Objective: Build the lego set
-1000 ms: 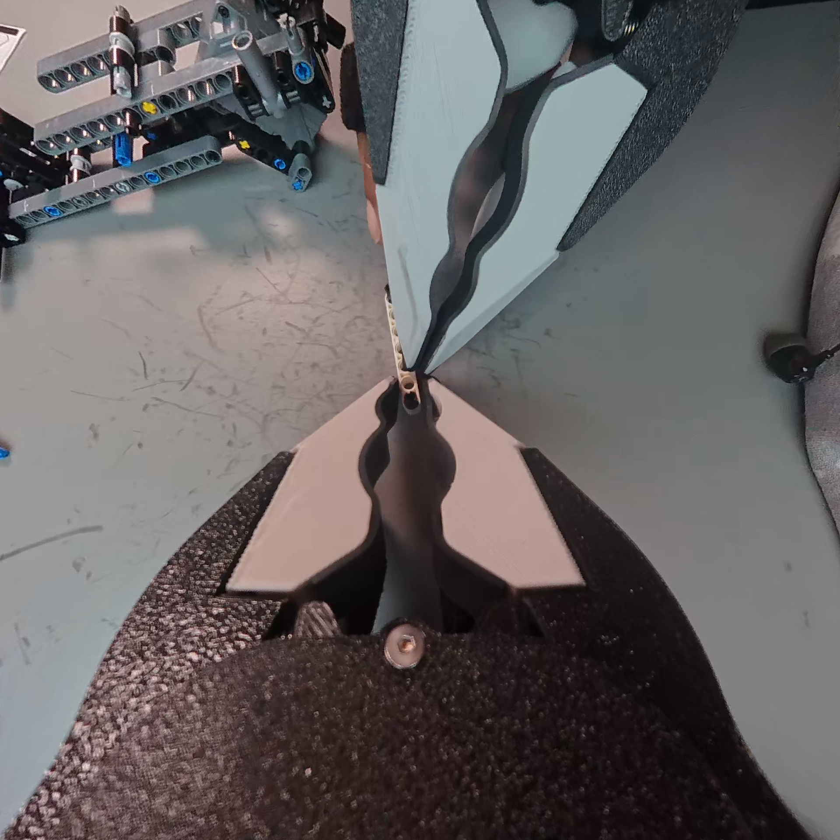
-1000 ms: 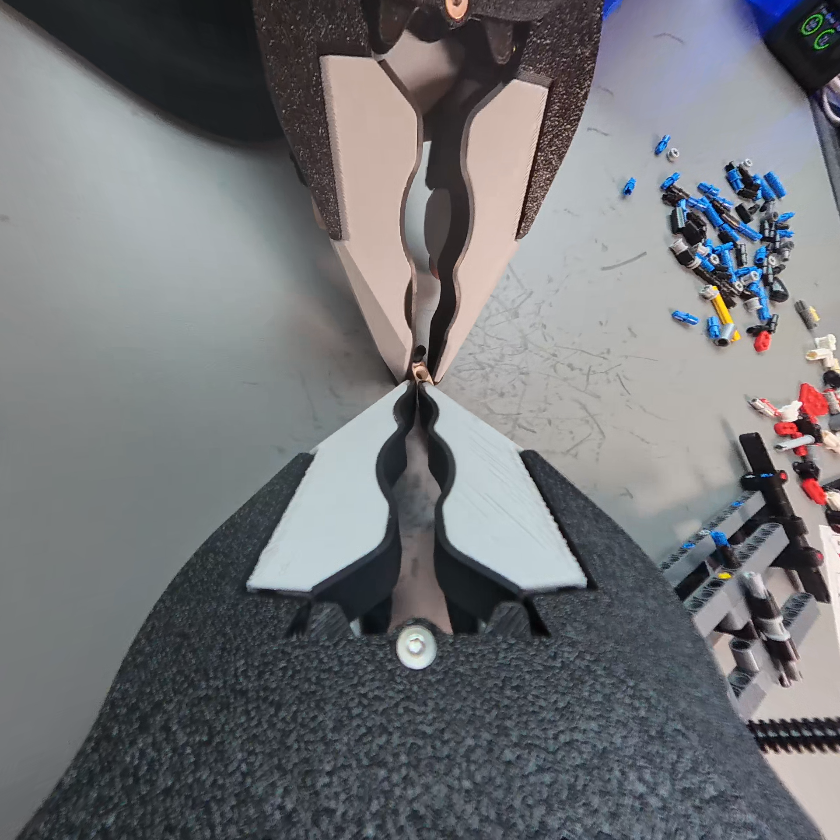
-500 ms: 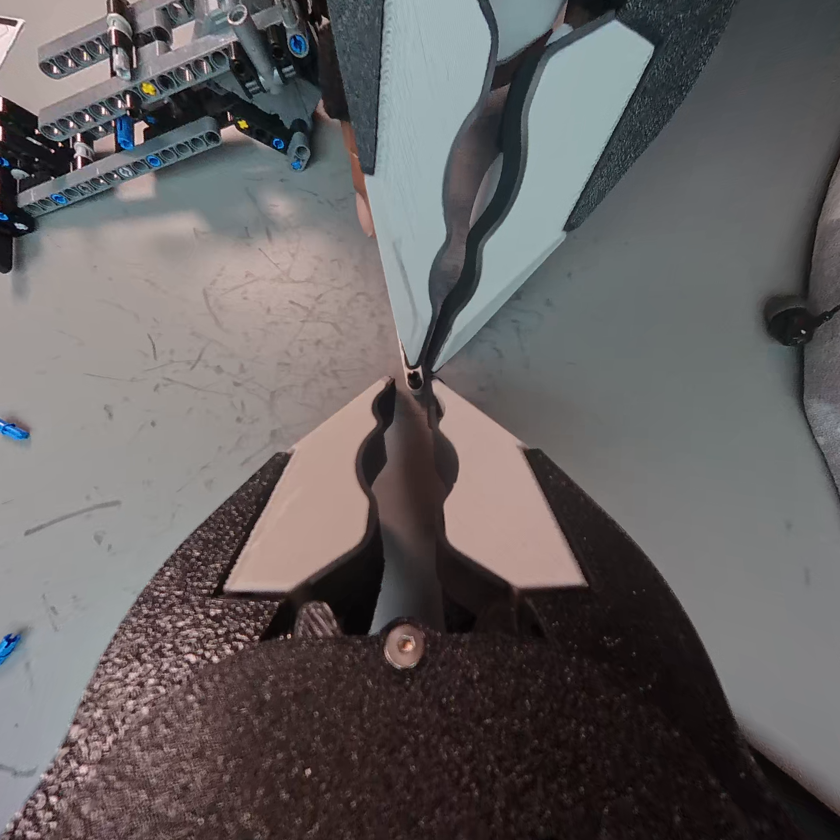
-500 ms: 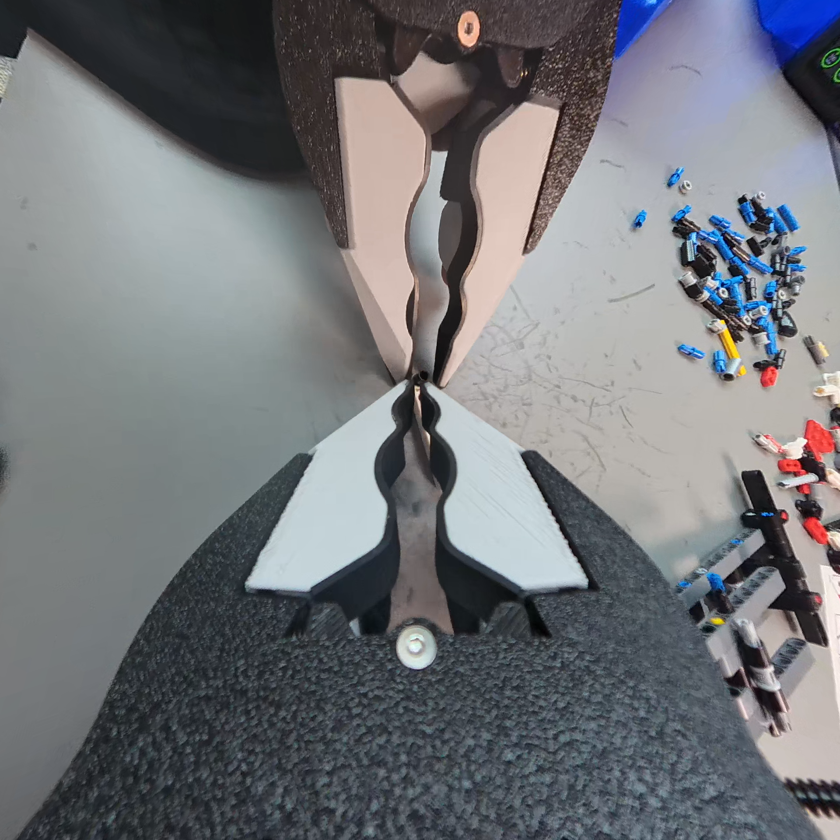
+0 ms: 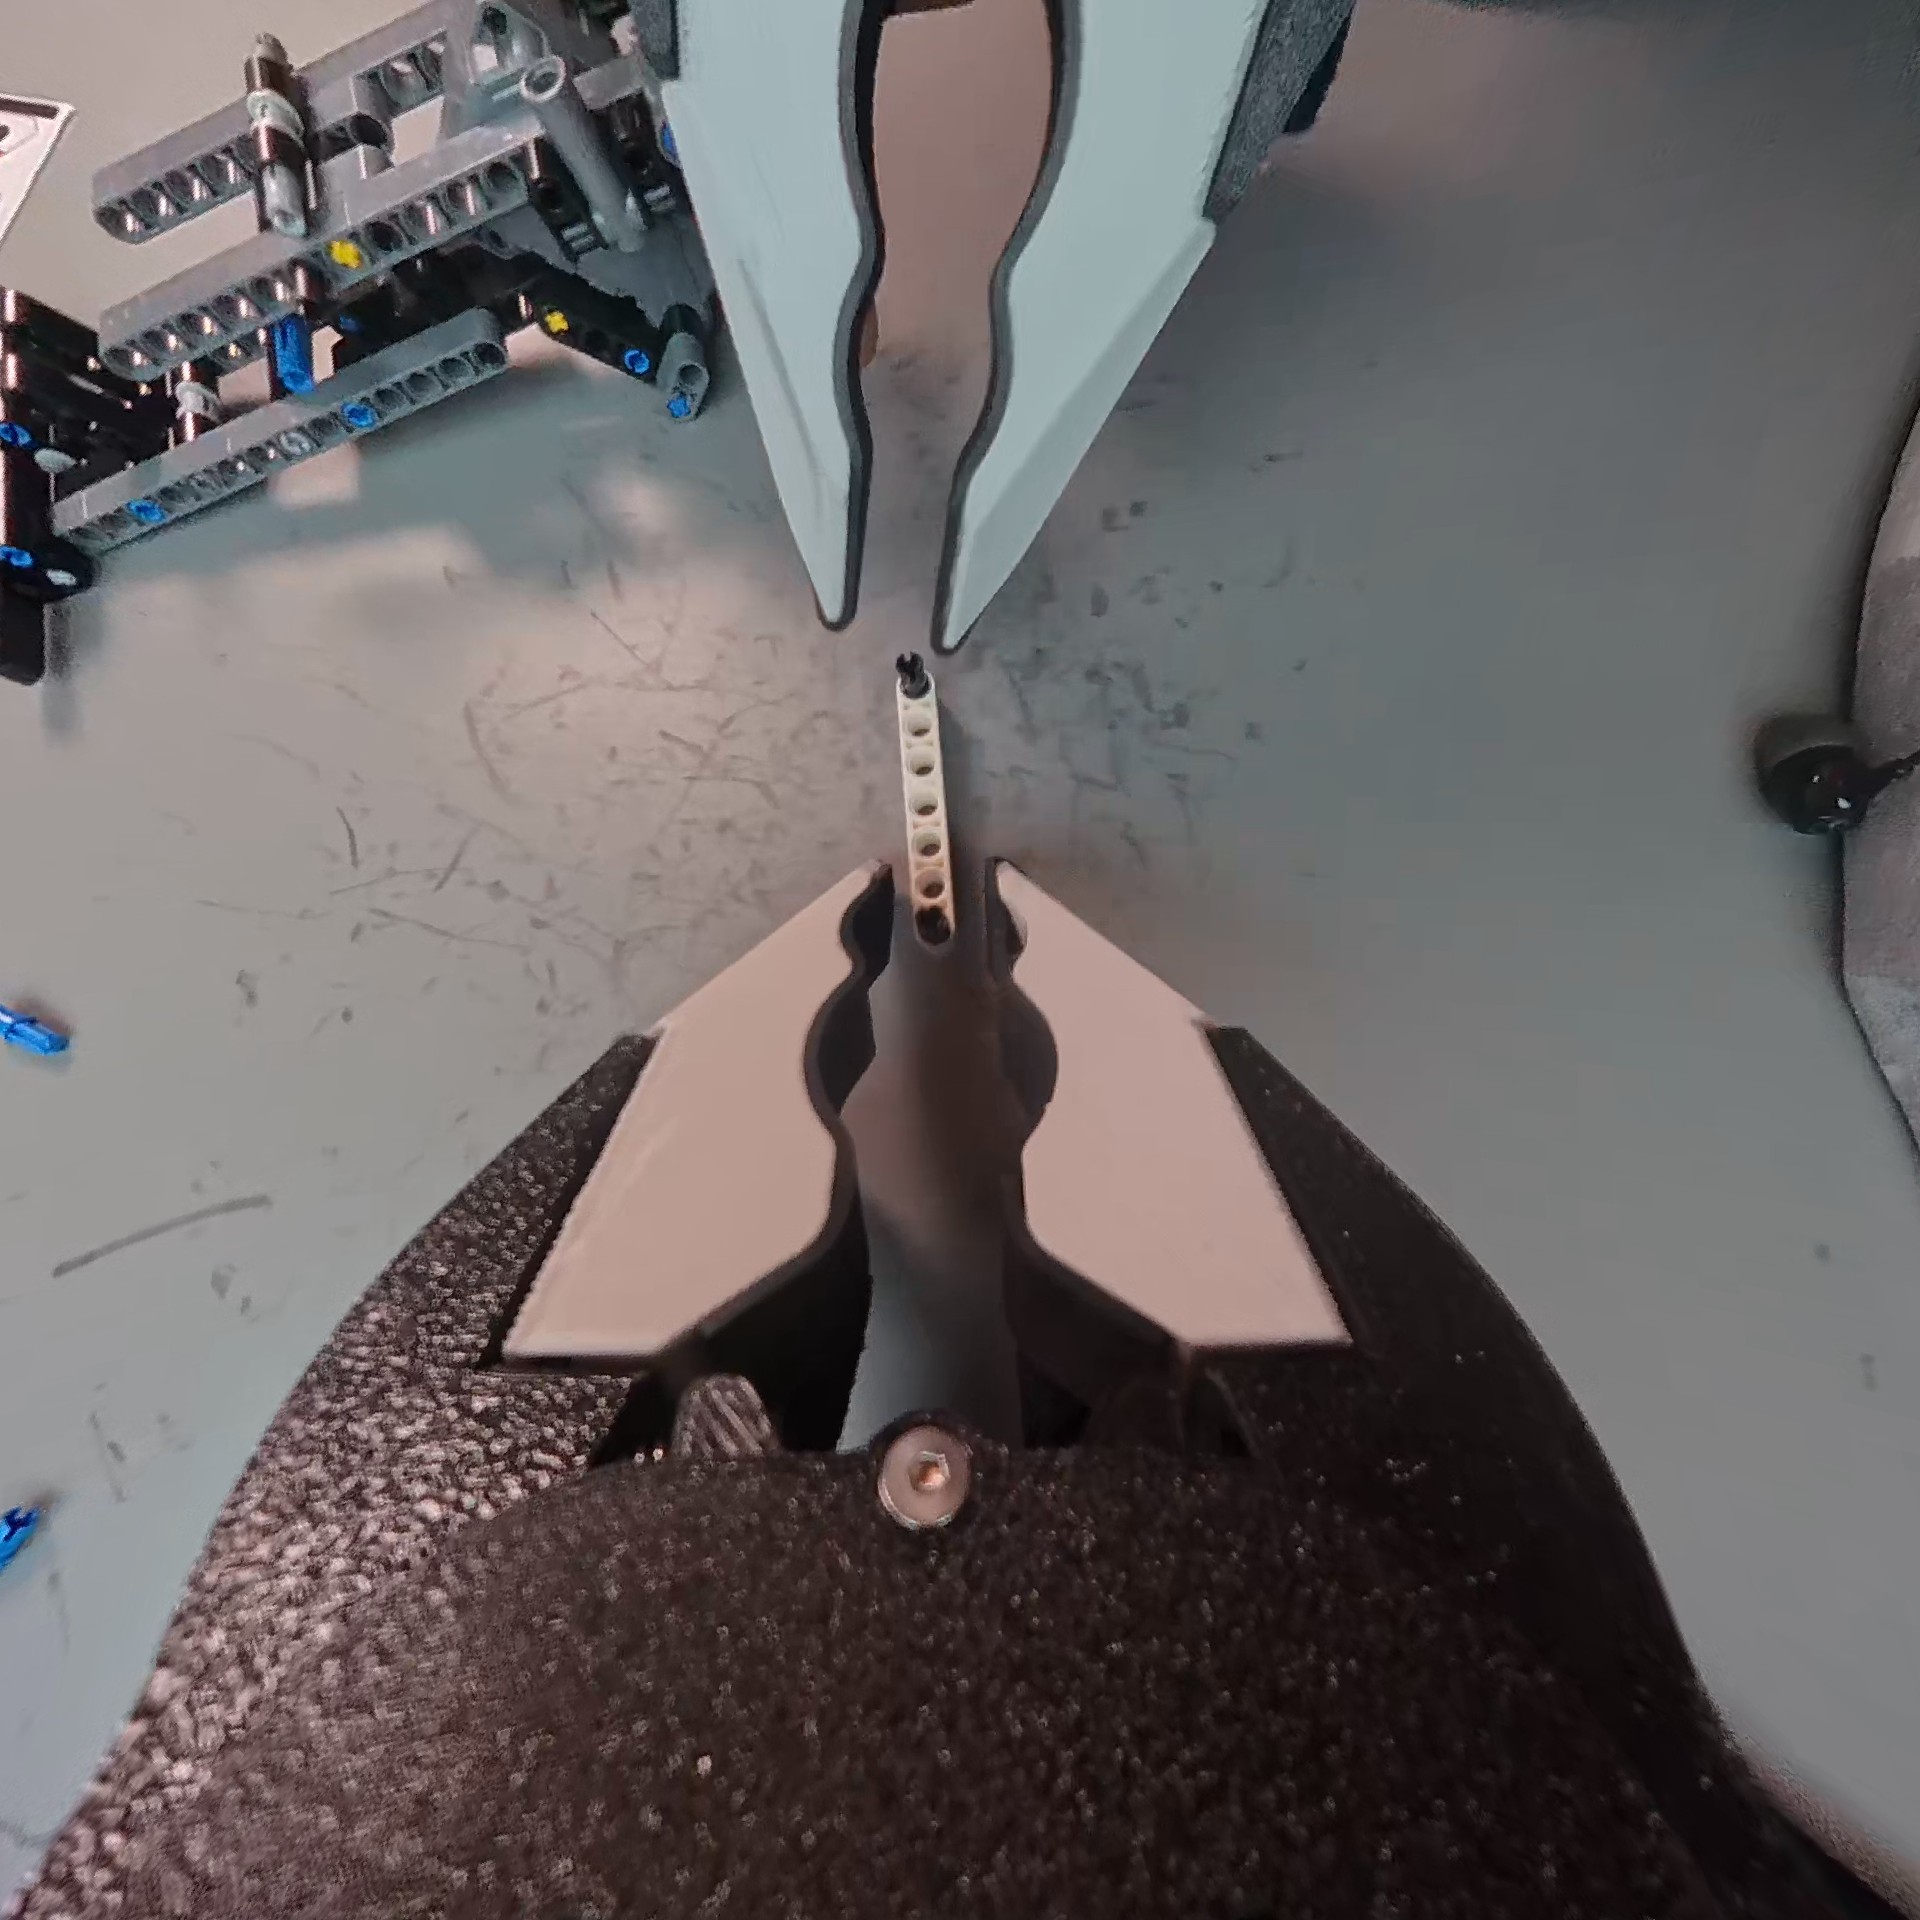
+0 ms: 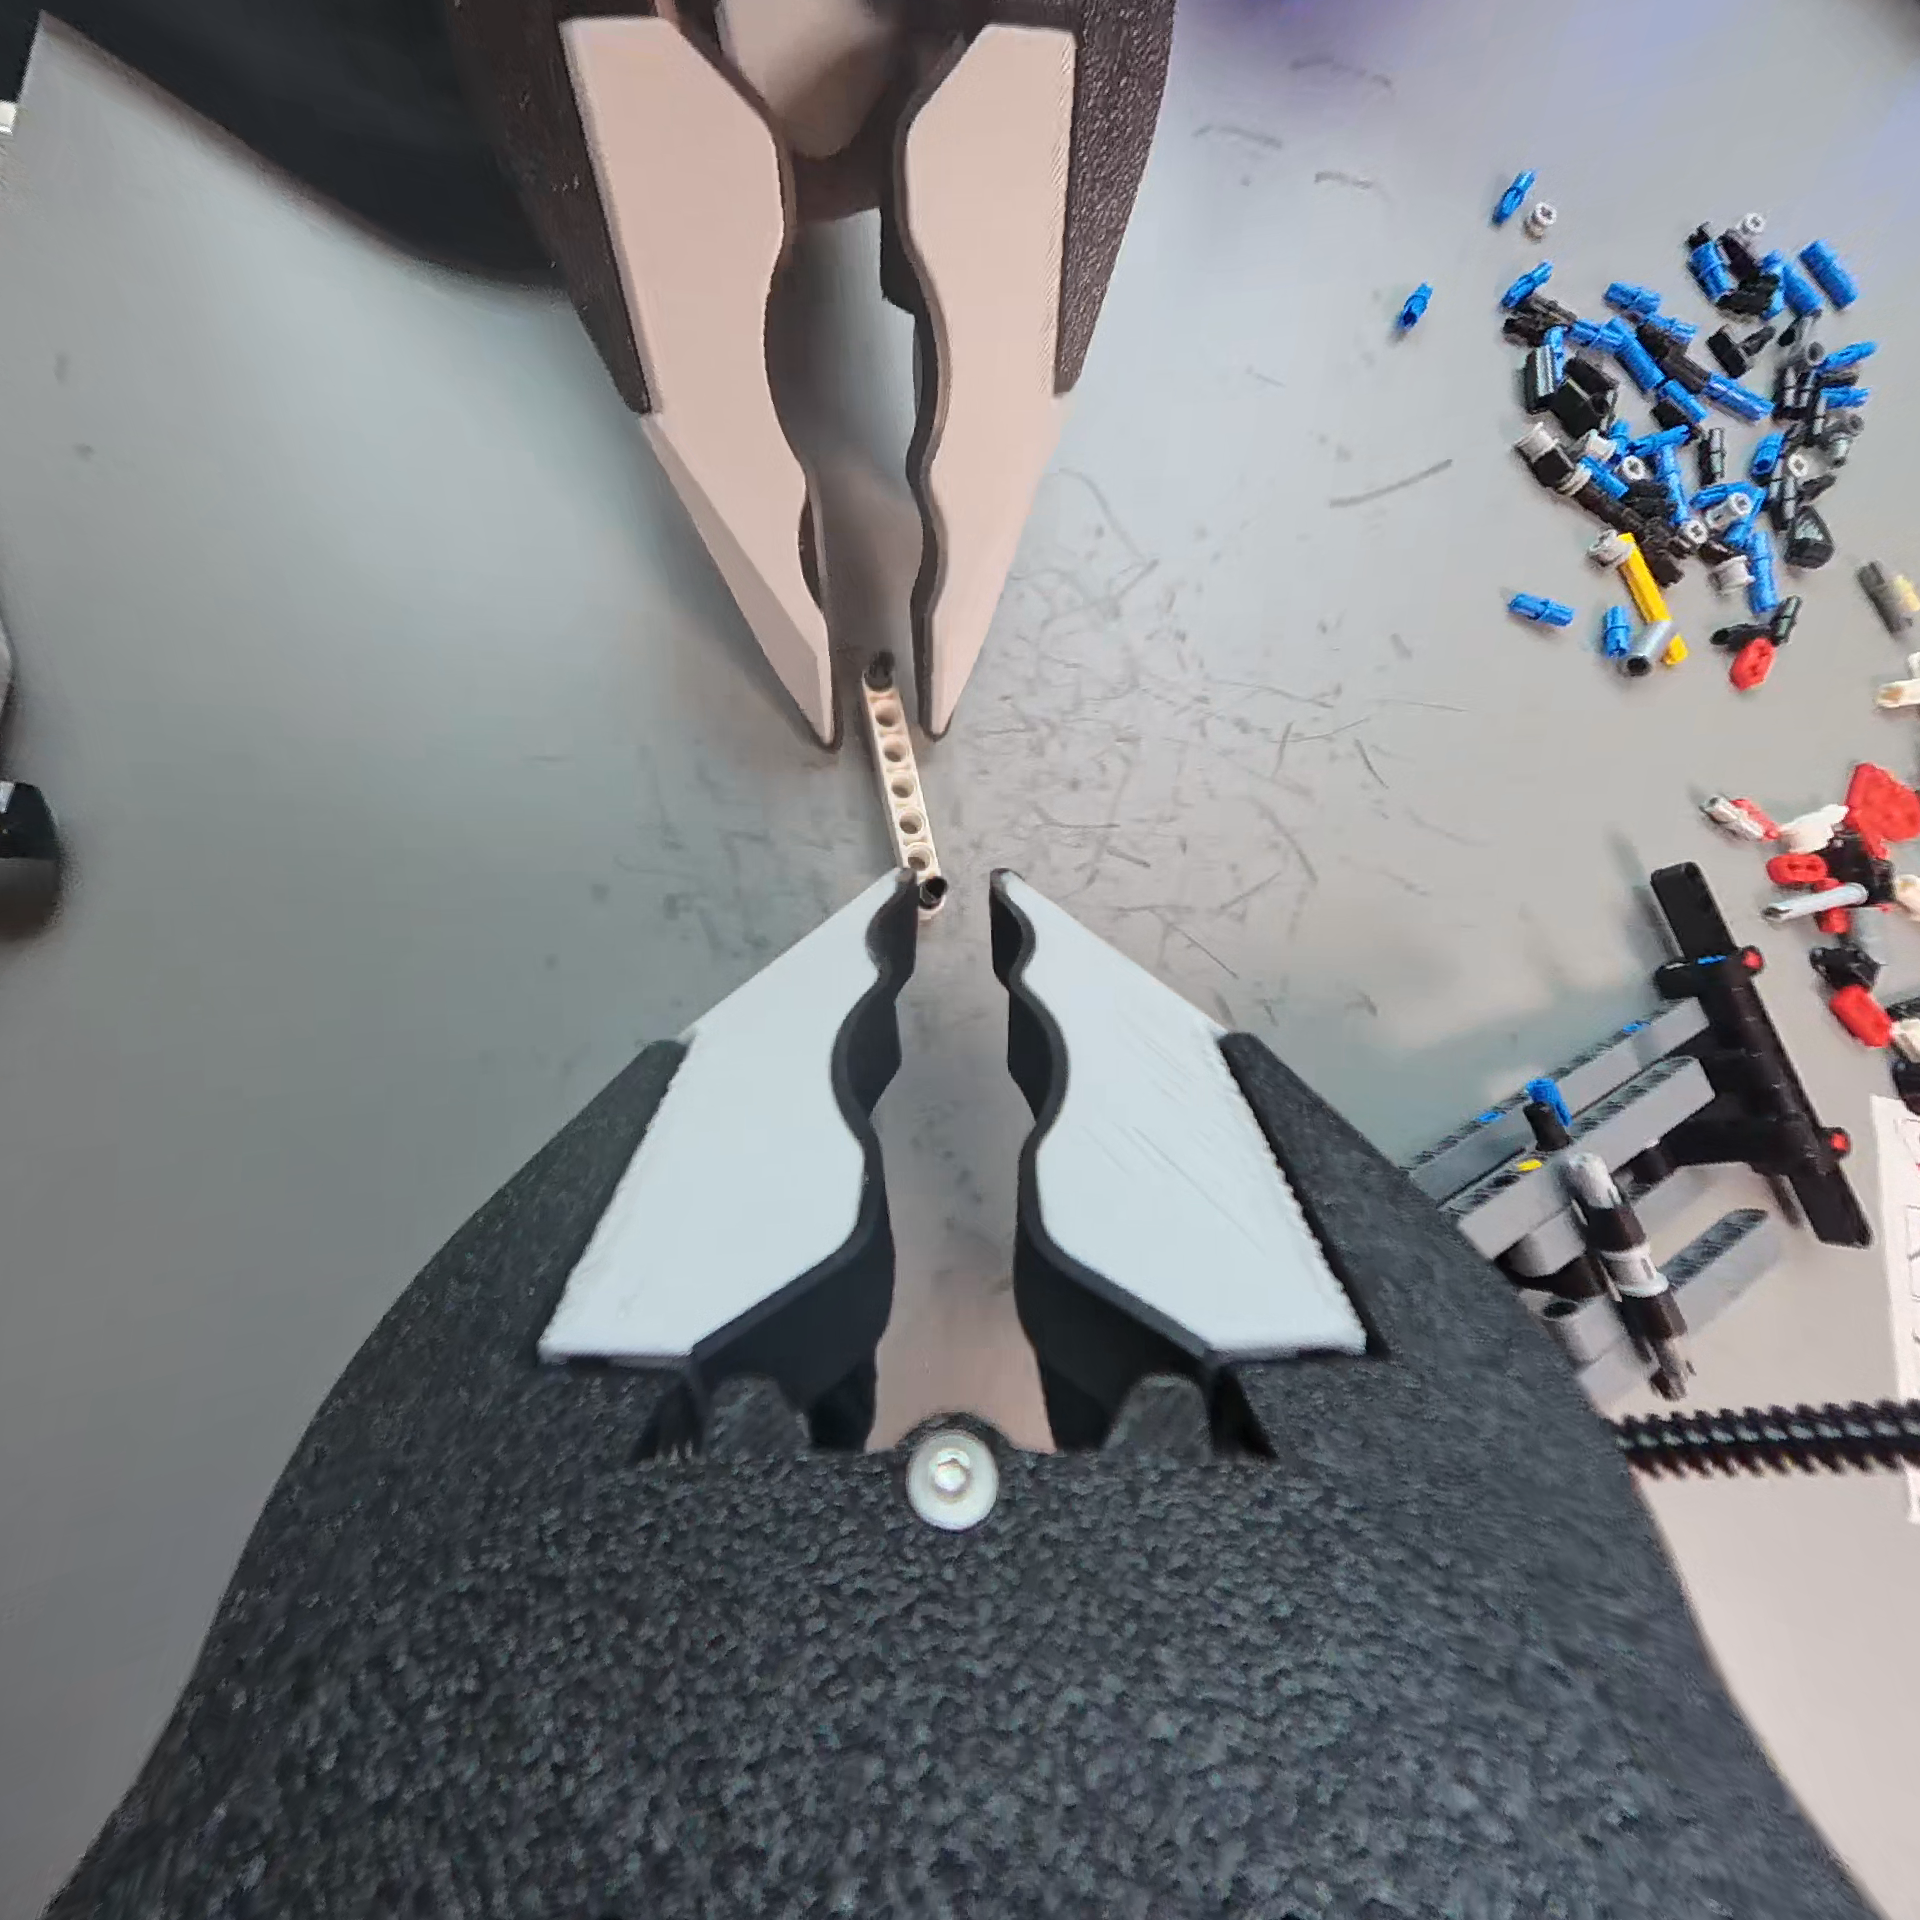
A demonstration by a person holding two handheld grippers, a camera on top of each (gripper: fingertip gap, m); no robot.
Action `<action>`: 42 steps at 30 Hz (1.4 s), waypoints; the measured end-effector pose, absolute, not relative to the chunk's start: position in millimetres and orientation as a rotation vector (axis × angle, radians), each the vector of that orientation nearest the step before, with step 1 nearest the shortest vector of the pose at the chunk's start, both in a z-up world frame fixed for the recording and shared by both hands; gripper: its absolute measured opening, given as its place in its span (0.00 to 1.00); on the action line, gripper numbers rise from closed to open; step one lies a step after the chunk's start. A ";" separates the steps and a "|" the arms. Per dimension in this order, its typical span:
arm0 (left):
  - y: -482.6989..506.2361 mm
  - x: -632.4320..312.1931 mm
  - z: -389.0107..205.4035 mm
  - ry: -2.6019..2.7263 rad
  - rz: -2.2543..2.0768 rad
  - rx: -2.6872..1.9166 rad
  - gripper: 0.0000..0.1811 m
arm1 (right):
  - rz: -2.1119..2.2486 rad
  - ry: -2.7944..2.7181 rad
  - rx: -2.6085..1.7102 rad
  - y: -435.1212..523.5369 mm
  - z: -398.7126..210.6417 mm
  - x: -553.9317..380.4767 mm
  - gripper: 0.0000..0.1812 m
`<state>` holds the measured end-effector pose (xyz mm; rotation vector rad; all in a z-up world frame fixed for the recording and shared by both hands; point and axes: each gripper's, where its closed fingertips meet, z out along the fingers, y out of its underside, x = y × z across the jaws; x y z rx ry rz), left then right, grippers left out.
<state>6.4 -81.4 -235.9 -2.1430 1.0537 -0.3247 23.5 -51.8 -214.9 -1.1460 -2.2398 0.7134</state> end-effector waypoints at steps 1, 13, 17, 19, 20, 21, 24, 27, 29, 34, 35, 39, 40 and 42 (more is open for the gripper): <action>-80.7 10.1 -235.3 1.058 -0.333 -2.137 0.11 | 0.714 -2.231 -1.160 -51.7 -215.2 22.0 0.06; -73.6 22.7 -237.3 1.044 -0.429 -2.143 0.05 | 0.663 -2.312 -1.151 -61.0 -226.7 26.0 0.06; -73.8 22.7 -237.5 1.048 -0.420 -2.139 0.05 | 0.671 -2.321 -1.169 -61.0 -230.1 27.4 0.04; -74.1 22.8 -237.6 1.042 -0.428 -2.145 0.05 | 0.708 -2.317 -1.183 -61.8 -229.4 27.9 0.03; -74.3 22.8 -237.6 1.032 -0.439 -2.159 0.05 | 0.731 -2.308 -1.192 -62.0 -229.0 28.1 0.03; -74.6 22.8 -237.8 1.022 -0.450 -2.181 0.05 | 0.757 -2.299 -1.198 -62.5 -228.7 28.4 0.02; -75.2 23.0 -238.4 1.069 -0.401 -2.221 0.05 | 0.833 -2.256 -1.230 -63.1 -227.2 29.7 0.02; -75.4 24.1 -238.6 1.092 -0.408 -2.231 0.05 | 0.925 -2.215 -1.313 -63.1 -226.8 30.8 0.02; -76.2 25.2 -238.6 1.098 -0.439 -2.232 0.05 | 0.954 -2.204 -1.328 -64.0 -225.7 31.7 0.01; -81.3 29.7 -239.3 1.180 -0.466 -2.264 0.06 | 1.293 -2.003 -1.324 -78.0 -185.4 31.0 0.02; -81.3 29.5 -239.4 1.187 -0.468 -2.270 0.05 | 1.362 -1.913 -1.332 -71.6 -159.2 28.6 0.01; -80.2 29.9 -238.2 1.137 -0.563 -2.262 0.05 | 1.048 -2.062 -1.269 -58.2 -166.8 44.7 0.02; -79.9 29.9 -237.9 1.117 -0.577 -2.258 0.05 | 0.970 -2.106 -1.291 -54.5 -182.3 51.6 0.02; -79.2 30.1 -237.4 1.091 -0.576 -2.244 0.05 | 0.848 -2.149 -1.333 -49.6 -208.0 60.4 0.02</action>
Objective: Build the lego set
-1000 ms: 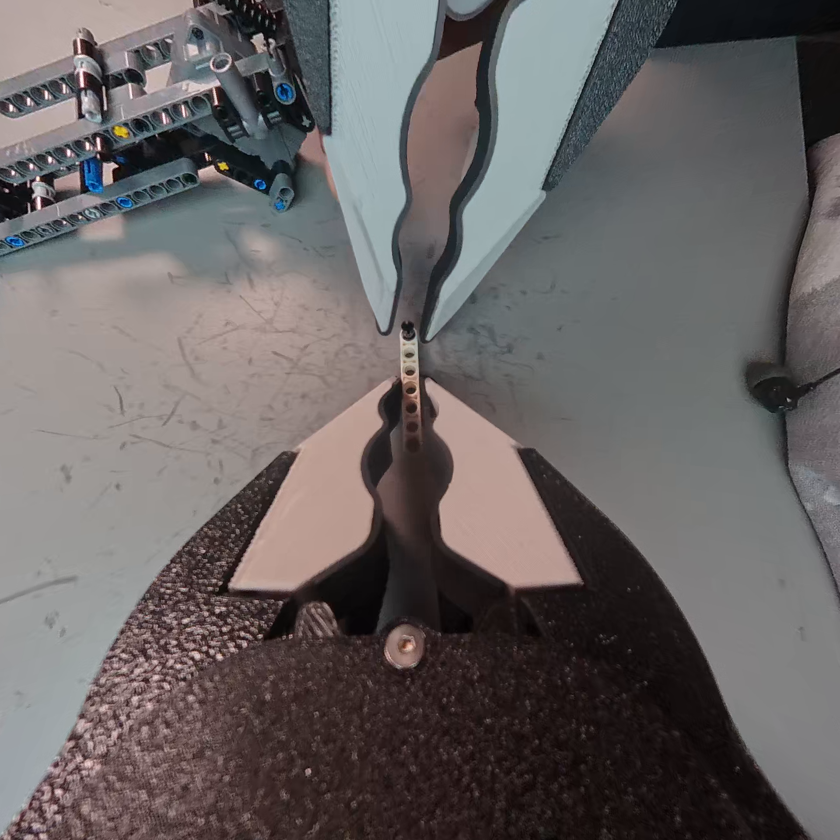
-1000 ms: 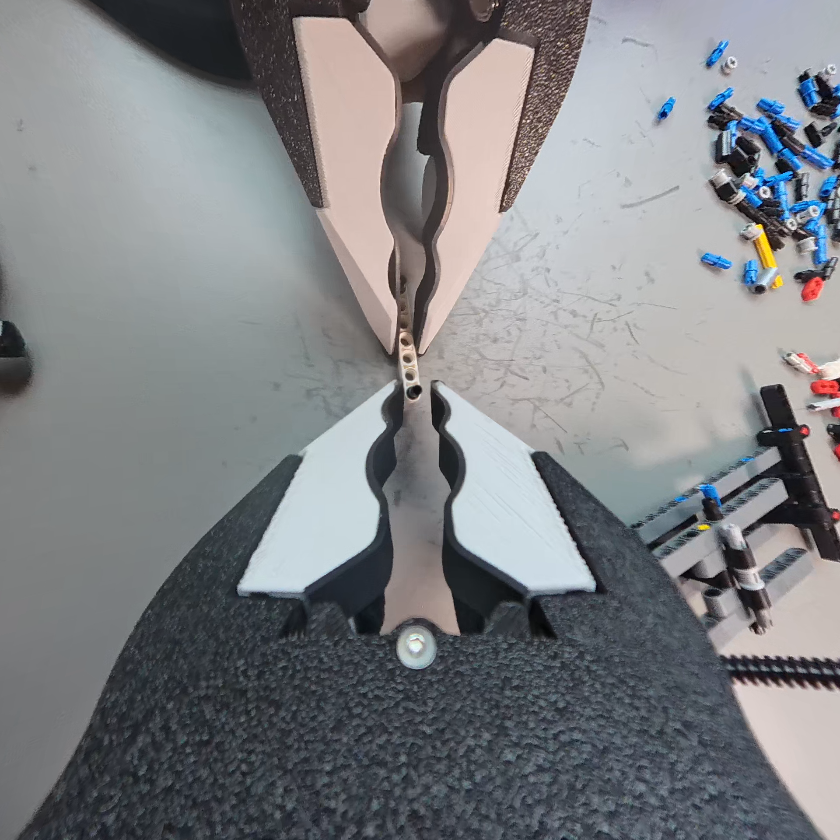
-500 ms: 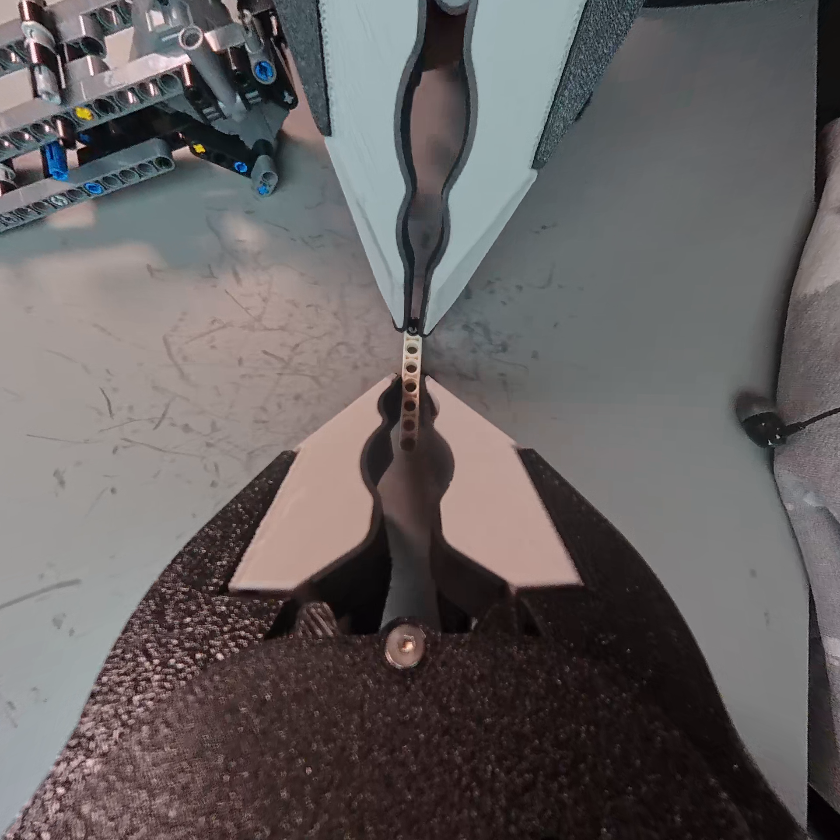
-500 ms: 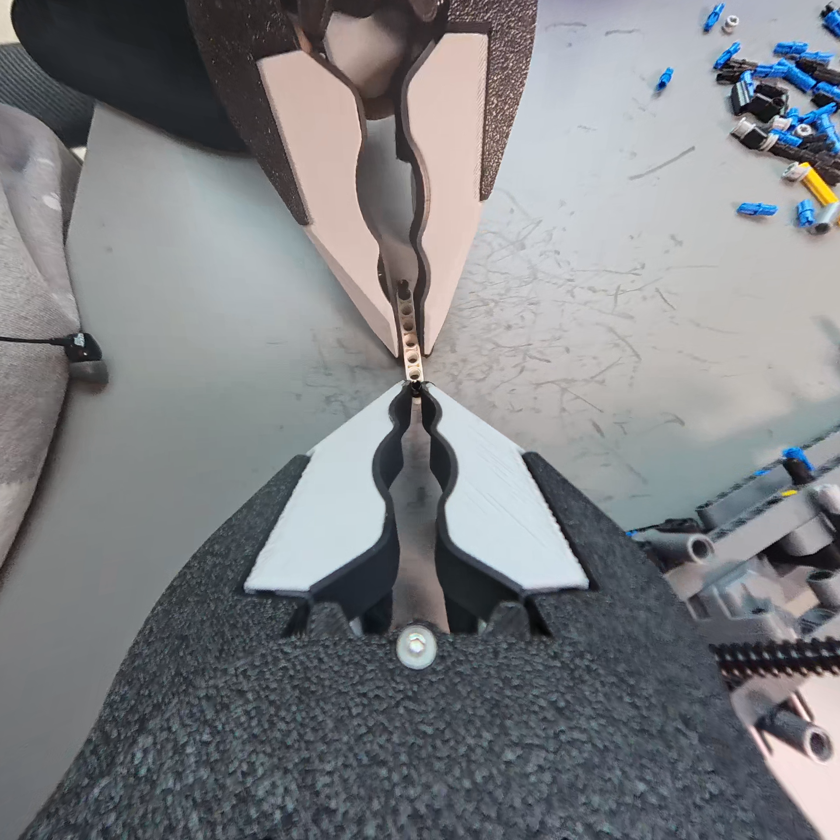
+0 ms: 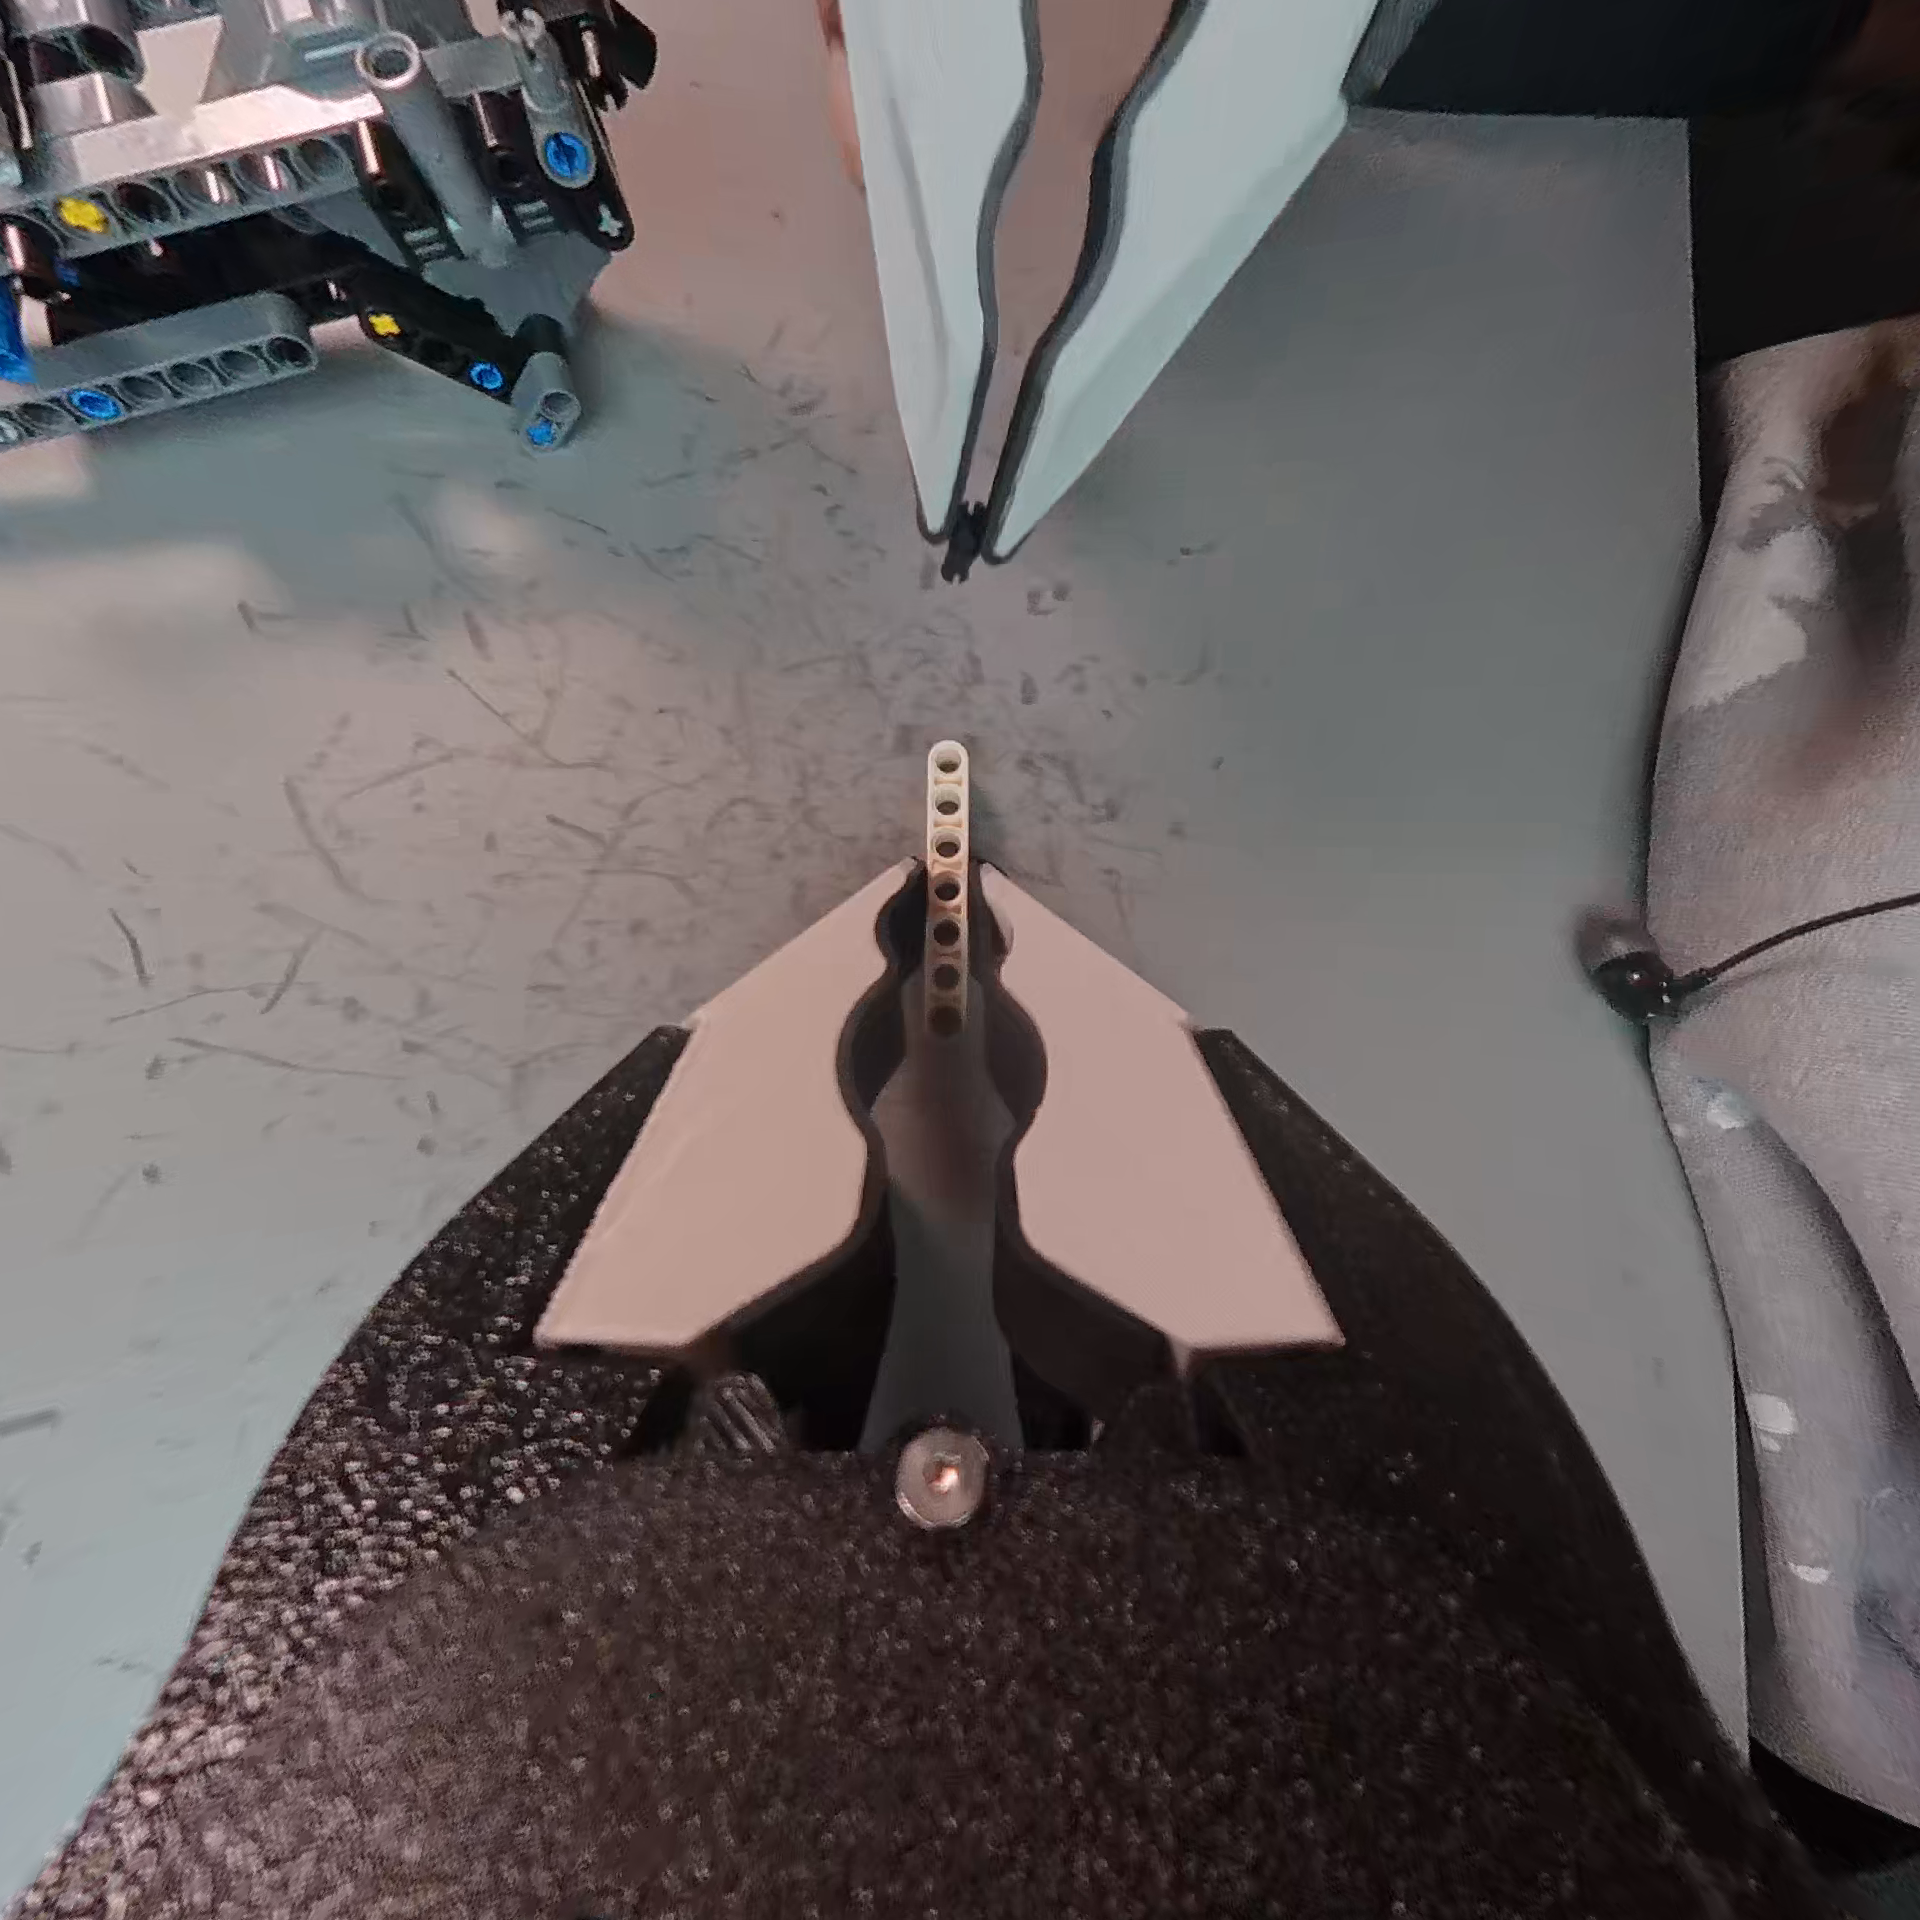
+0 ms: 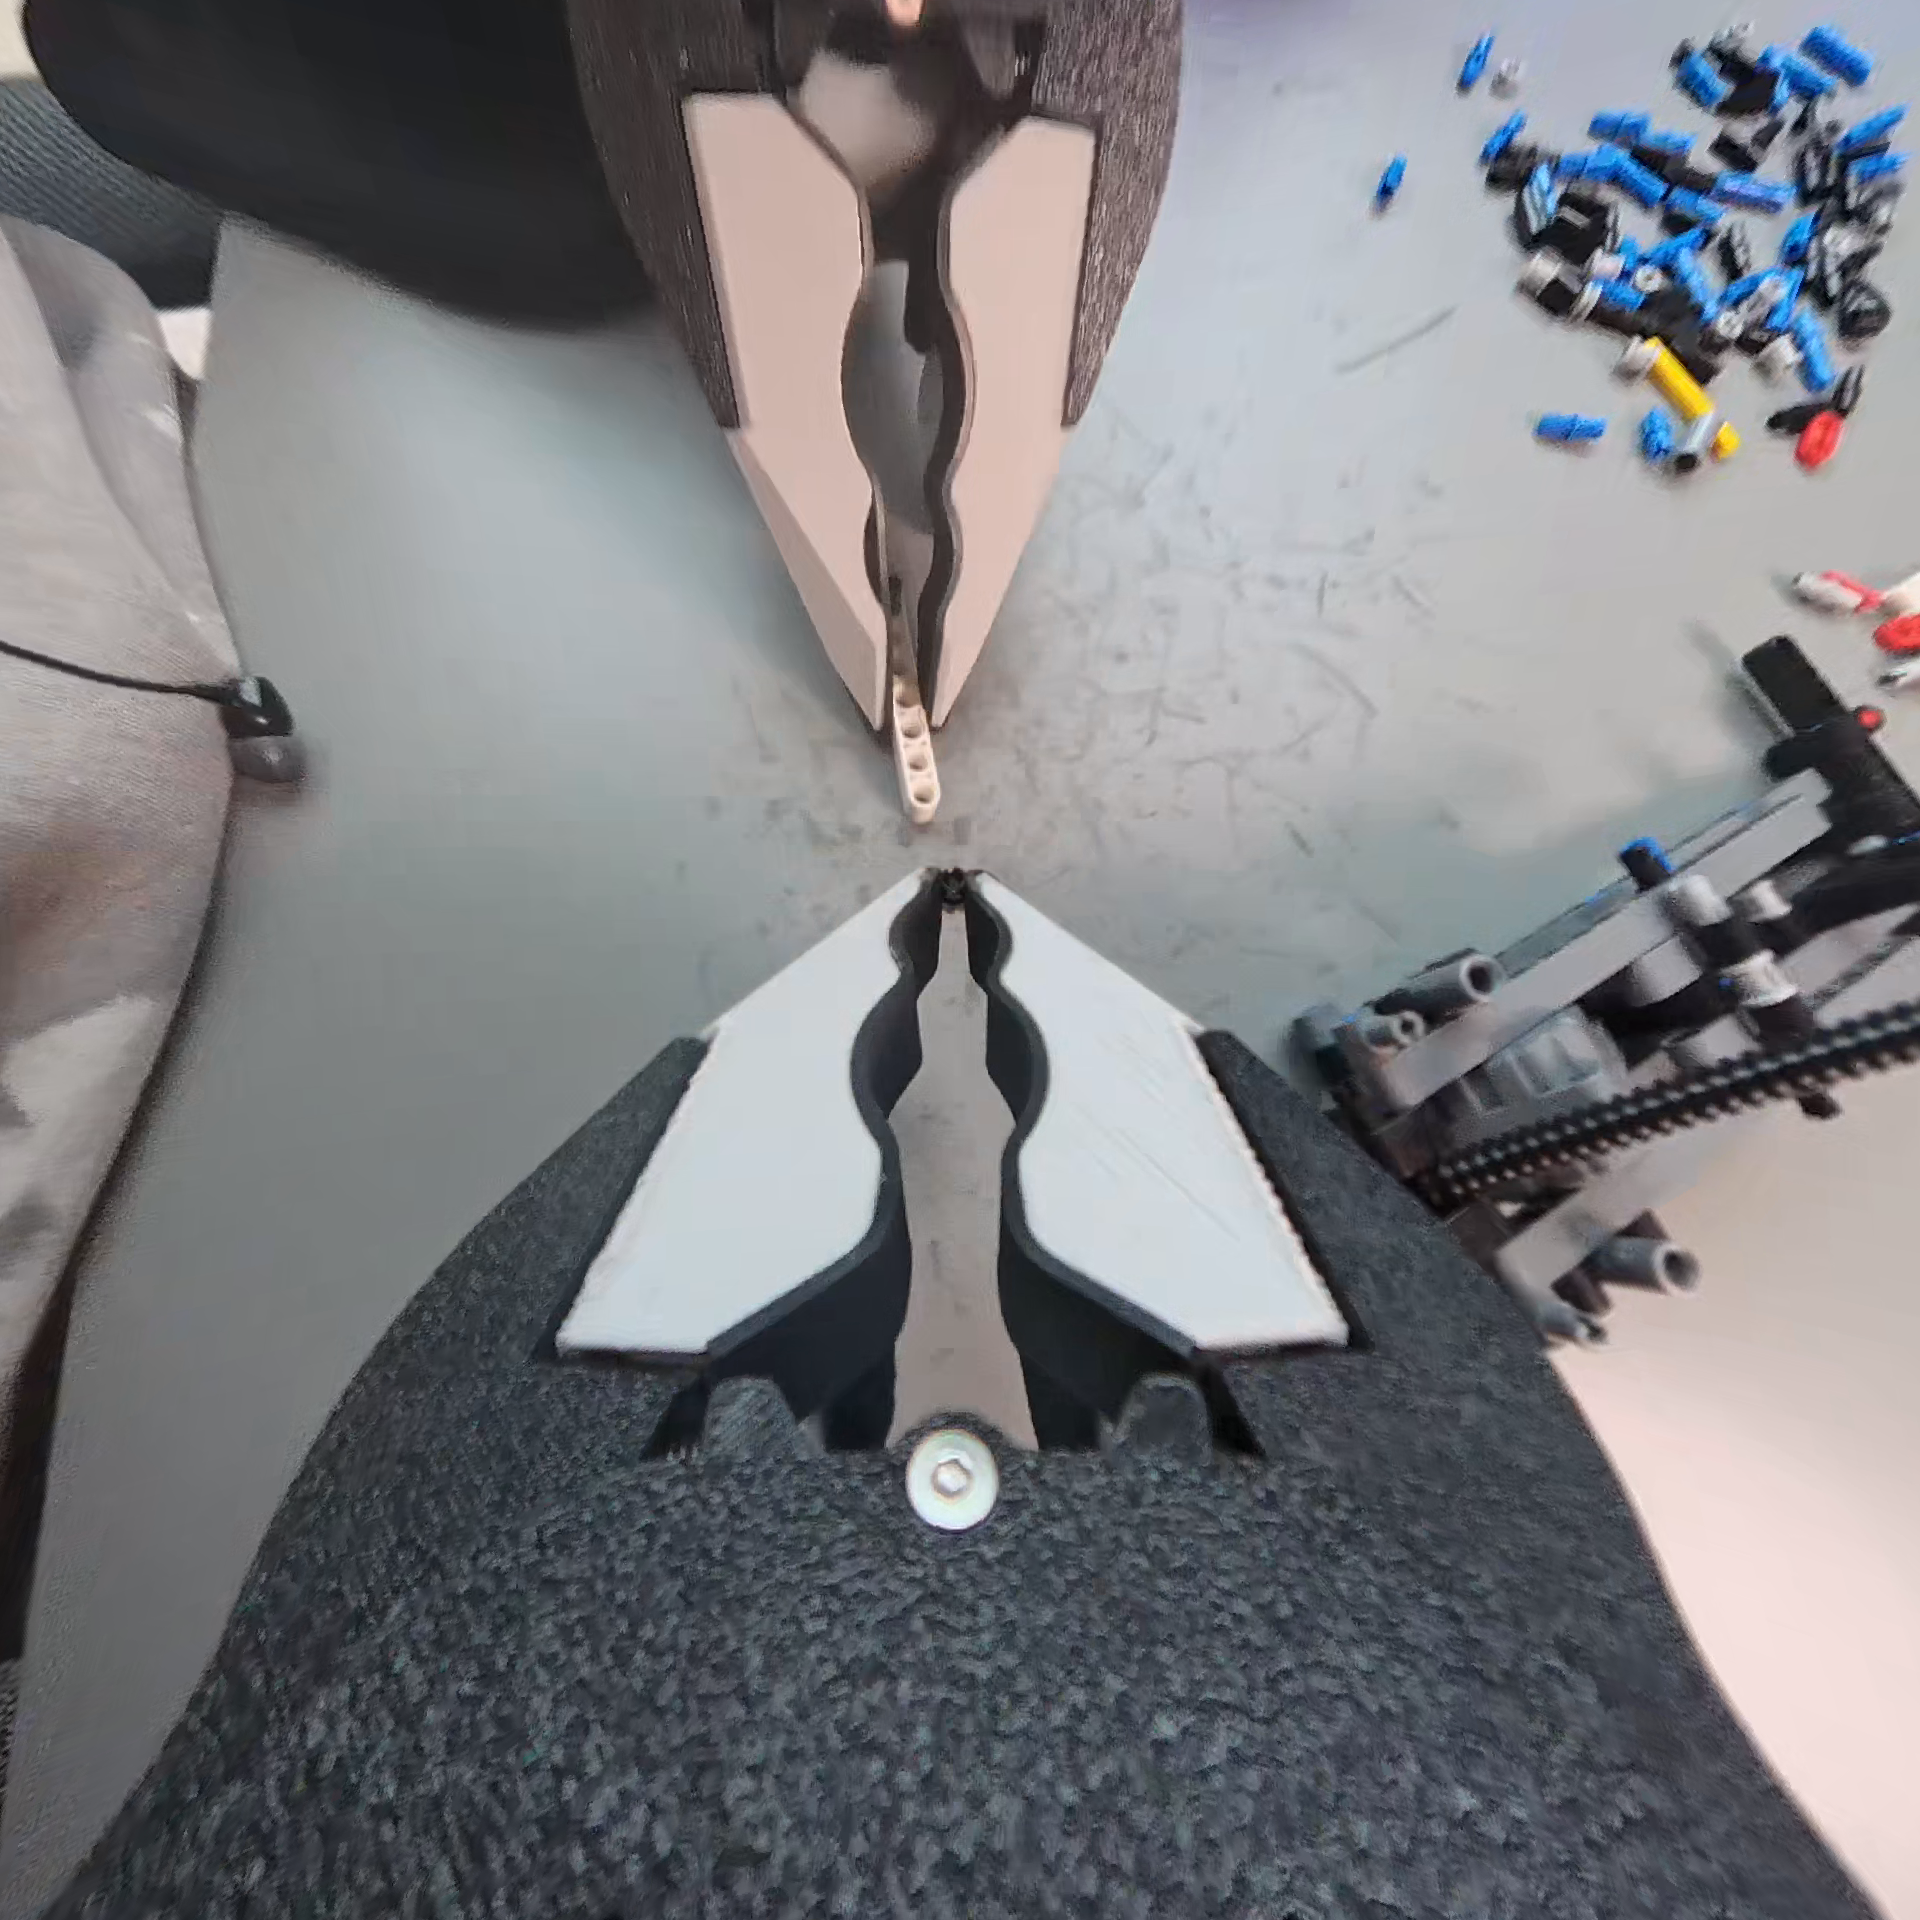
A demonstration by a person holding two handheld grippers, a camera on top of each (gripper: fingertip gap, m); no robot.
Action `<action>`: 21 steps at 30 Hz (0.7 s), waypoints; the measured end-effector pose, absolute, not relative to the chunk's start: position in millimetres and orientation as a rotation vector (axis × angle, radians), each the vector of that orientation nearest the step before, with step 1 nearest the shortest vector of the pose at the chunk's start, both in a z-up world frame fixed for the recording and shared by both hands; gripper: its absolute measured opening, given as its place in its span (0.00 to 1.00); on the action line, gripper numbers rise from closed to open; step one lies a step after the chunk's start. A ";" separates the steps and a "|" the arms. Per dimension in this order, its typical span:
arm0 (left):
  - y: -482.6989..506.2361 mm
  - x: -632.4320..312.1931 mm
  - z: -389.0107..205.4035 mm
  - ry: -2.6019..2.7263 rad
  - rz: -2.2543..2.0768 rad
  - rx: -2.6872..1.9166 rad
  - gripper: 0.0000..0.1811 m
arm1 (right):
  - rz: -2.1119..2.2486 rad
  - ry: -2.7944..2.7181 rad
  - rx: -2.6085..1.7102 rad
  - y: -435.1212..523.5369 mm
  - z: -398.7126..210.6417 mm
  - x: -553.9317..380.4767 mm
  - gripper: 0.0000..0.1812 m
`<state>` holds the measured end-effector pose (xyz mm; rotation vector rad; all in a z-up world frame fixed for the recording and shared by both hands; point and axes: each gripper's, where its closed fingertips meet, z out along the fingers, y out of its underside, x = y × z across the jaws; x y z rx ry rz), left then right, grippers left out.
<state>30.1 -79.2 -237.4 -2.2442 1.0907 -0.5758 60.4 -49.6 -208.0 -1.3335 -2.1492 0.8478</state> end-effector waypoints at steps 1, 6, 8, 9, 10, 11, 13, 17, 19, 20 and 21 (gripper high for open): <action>-79.0 30.3 -237.1 1.070 -0.589 -2.244 0.05 | 0.809 -2.147 -1.345 -48.1 -215.4 61.1 0.02; -77.3 30.8 -236.1 1.045 -0.593 -2.237 0.07 | 0.660 -2.180 -1.360 -39.9 -234.2 62.4 0.09; -78.9 29.7 -232.0 1.040 -0.599 -2.225 0.13 | 0.666 -2.174 -1.352 -39.5 -228.4 63.5 0.14; -79.8 27.8 -226.5 1.025 -0.611 -2.210 0.14 | 0.685 -2.158 -1.349 -39.5 -221.4 64.1 0.15; -81.1 25.0 -219.7 1.002 -0.625 -2.190 0.15 | 0.701 -2.136 -1.342 -38.7 -213.5 64.7 0.16; -83.2 21.0 -214.2 0.979 -0.638 -2.179 0.15 | 0.715 -2.118 -1.335 -38.6 -206.6 65.5 0.16; -89.8 11.4 -215.3 0.964 -0.626 -2.200 0.14 | 0.743 -2.111 -1.318 -43.9 -199.9 65.7 0.16; -90.4 9.8 -230.4 1.001 -0.556 -2.232 0.05 | 0.765 -2.162 -1.256 -65.0 -210.8 54.4 0.16; -88.9 14.1 -227.7 1.025 -0.565 -2.206 0.04 | 0.762 -2.160 -1.238 -67.0 -214.3 47.0 0.17; -87.2 15.8 -223.5 1.019 -0.581 -2.181 0.04 | 0.783 -2.145 -1.226 -68.7 -212.3 43.4 0.17; -86.6 18.1 -217.6 1.009 -0.612 -2.146 0.04 | 0.812 -2.129 -1.218 -70.8 -209.5 41.2 0.17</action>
